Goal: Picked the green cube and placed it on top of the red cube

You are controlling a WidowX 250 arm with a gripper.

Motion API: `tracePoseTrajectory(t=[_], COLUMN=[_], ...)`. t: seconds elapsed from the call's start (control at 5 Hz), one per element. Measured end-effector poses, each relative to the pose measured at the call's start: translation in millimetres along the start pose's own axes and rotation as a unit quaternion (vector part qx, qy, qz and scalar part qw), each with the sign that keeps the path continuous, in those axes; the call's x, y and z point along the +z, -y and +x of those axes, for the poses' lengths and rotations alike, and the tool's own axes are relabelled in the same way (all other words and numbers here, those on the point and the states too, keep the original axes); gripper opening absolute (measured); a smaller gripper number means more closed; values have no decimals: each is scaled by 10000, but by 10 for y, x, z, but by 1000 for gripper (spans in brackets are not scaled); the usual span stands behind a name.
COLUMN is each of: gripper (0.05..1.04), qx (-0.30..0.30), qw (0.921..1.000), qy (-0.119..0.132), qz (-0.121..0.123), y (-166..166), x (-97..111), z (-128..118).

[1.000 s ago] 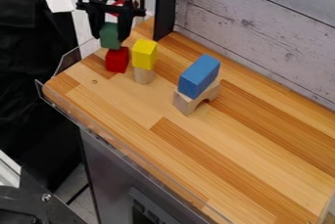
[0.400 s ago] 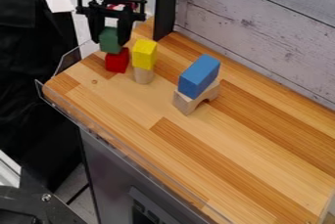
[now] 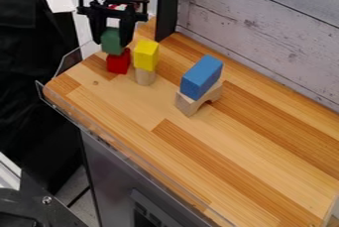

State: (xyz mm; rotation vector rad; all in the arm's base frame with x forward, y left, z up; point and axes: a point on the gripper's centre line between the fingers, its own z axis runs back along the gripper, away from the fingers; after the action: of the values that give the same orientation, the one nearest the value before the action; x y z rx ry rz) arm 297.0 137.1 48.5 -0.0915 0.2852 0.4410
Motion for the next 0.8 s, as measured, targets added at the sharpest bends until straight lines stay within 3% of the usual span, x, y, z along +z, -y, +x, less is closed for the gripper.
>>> tracePoseTrajectory(t=[0.2,0.4,0.6,0.8], gripper=[557,627,917,1005], qx=[10,26,59,81], qw=[10000,10000,10000,9999], qy=[7,-1,-31,-62], qz=[-1,1,-14,-61], y=[17,23,28,37], x=[0,4,7,12], z=[2,-3,-9,-21])
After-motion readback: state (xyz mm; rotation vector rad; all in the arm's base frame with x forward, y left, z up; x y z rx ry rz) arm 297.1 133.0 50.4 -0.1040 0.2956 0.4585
